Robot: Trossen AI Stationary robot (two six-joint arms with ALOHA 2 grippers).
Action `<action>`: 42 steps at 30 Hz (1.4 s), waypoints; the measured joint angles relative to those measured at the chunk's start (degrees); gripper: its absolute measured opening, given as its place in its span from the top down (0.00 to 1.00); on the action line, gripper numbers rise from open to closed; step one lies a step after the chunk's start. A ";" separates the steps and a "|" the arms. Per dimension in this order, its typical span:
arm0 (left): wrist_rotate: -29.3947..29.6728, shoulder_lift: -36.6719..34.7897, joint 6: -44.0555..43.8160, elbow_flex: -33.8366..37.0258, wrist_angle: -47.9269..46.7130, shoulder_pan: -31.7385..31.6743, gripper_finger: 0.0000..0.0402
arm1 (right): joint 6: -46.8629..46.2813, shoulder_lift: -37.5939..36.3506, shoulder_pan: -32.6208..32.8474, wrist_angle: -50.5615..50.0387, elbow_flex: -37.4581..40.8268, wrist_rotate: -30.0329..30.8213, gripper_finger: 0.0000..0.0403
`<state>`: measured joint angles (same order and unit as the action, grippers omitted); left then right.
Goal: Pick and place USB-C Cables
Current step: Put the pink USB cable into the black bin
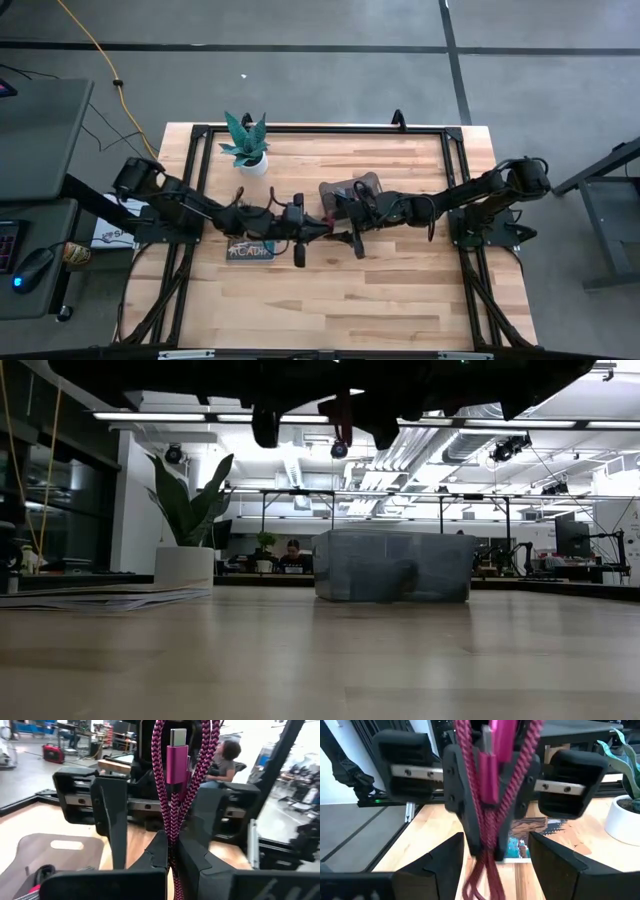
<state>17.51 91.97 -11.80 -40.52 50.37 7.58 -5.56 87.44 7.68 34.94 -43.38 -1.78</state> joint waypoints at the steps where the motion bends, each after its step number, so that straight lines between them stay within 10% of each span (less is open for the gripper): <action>1: 0.67 0.54 0.34 -0.45 0.02 0.00 1.00 | 0.00 0.00 0.00 0.00 0.00 0.02 0.48; 16: 7.22 0.71 4.51 -1.63 0.08 2.25 1.00 | 0.44 0.00 0.02 -1.29 0.02 -0.04 0.50; 29: 7.40 0.71 3.14 -1.61 -0.02 2.20 1.00 | 2.19 0.00 -0.28 -1.81 0.02 -0.28 0.96; 42: 5.73 -0.41 3.44 -1.58 -3.52 2.20 0.89 | 2.95 -0.01 -0.28 -3.39 0.03 -0.31 0.97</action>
<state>23.24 91.56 -8.36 -42.10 46.85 9.78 -2.62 87.43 7.40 31.55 -43.35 -2.10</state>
